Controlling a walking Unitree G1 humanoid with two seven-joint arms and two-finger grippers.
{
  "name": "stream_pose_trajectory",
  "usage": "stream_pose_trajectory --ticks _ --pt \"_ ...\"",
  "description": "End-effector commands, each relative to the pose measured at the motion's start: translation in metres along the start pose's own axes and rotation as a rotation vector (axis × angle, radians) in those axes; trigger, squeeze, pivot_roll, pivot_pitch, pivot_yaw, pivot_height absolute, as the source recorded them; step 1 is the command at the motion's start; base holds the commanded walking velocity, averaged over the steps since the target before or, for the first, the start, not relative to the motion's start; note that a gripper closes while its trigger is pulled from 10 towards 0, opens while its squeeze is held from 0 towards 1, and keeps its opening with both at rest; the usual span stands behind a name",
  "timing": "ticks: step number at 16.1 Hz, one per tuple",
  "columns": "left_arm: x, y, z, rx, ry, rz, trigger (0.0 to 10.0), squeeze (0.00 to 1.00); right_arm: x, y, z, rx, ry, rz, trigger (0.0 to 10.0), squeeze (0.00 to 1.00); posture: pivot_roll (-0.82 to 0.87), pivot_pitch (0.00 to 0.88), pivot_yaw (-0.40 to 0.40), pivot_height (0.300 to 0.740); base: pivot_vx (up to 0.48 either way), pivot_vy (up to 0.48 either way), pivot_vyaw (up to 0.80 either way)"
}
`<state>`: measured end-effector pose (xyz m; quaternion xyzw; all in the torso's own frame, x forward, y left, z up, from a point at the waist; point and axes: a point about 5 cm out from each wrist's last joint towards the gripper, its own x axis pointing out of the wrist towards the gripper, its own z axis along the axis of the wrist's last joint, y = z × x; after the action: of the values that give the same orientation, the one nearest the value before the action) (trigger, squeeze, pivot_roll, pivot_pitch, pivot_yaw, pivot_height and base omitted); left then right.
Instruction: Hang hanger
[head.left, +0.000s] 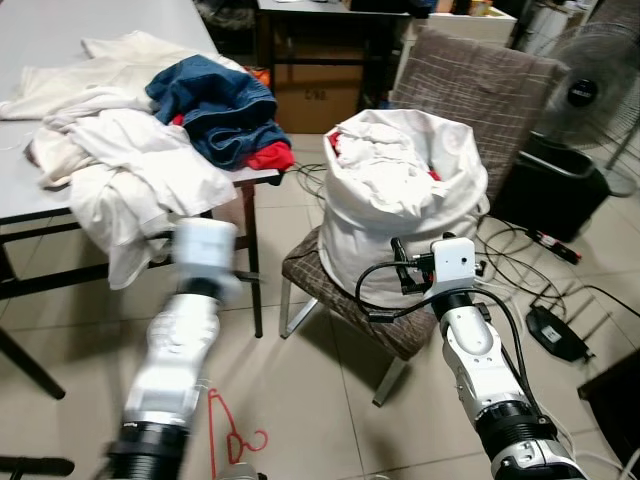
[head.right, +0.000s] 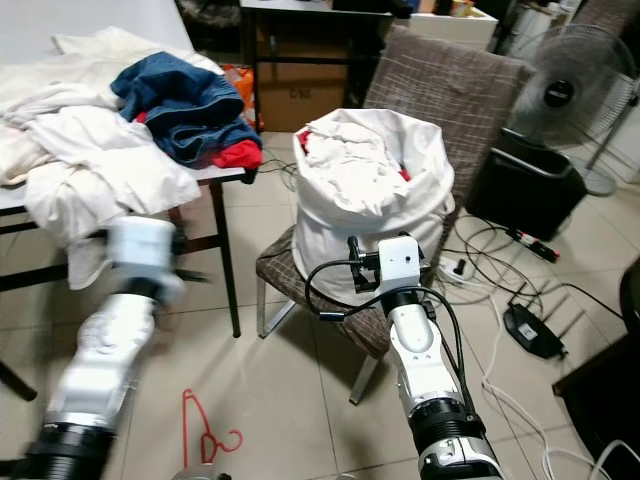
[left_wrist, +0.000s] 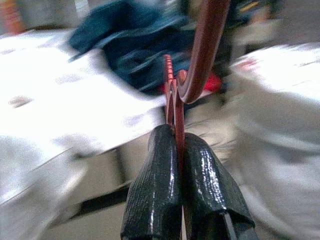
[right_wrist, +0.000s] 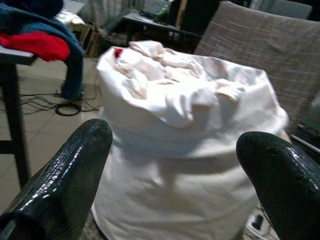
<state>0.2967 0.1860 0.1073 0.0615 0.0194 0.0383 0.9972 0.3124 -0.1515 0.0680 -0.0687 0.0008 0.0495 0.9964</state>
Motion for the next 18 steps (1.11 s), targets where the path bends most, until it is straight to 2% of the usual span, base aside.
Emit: stream_pose_trajectory --ticks 1,2,3,5,9,11,13,15,18 --pt "-0.001 0.006 -0.007 -0.01 0.039 0.052 10.0 0.0 0.002 -0.003 0.002 -0.007 -0.007 -0.001 10.0 0.0 0.15 0.0 -0.043 0.716 0.0 0.0 0.0" --pt "0.0 0.003 -0.007 -0.042 0.04 0.014 10.0 0.0 0.002 -0.003 0.002 -0.007 -0.007 -0.003 10.0 0.0 0.15 0.0 -0.043 0.716 0.0 0.0 0.0" --pt "0.0 -0.007 0.0 -0.043 0.005 -0.046 10.0 0.0 0.001 -0.004 0.002 -0.008 -0.007 -0.006 10.0 0.0 0.14 0.0 -0.041 0.716 0.0 0.0 0.0" --pt "-0.001 -0.038 0.009 -0.021 -0.03 -0.214 10.0 0.0 0.0 -0.006 0.001 -0.011 -0.006 -0.017 10.0 0.0 0.13 0.0 -0.036 0.716 0.0 0.0 0.0" --pt "-0.009 -0.062 0.024 -0.081 -0.108 -0.393 10.0 0.0 -0.002 -0.009 0.003 -0.004 -0.02 -0.049 10.0 0.0 0.12 0.0 -0.026 0.716 0.0 0.0 0.0" --pt "-0.013 -0.065 0.021 -0.071 -0.1 -0.435 10.0 0.0 -0.004 -0.013 0.008 0.022 -0.056 -0.065 10.0 0.0 0.09 0.0 -0.016 0.716 0.0 0.0 0.0" --pt "-0.012 -0.063 0.019 -0.096 -0.09 -0.412 10.0 0.0 -0.006 -0.013 0.009 0.033 -0.067 -0.062 10.0 0.0 0.09 0.0 -0.015 0.716 0.0 0.0 0.0" --pt "-0.011 -0.061 0.023 -0.11 -0.123 -0.396 10.0 0.0 -0.006 -0.013 0.01 0.032 -0.068 -0.059 10.0 0.0 0.08 0.0 -0.019 0.716 0.0 0.0 0.0" --pt "-0.012 -0.07 0.027 -0.087 -0.149 -0.437 10.0 0.0 0.002 -0.022 0.027 0.021 -0.117 -0.085 10.0 0.0 0.07 0.0 -0.022 0.716 0.48 0.0 0.0"
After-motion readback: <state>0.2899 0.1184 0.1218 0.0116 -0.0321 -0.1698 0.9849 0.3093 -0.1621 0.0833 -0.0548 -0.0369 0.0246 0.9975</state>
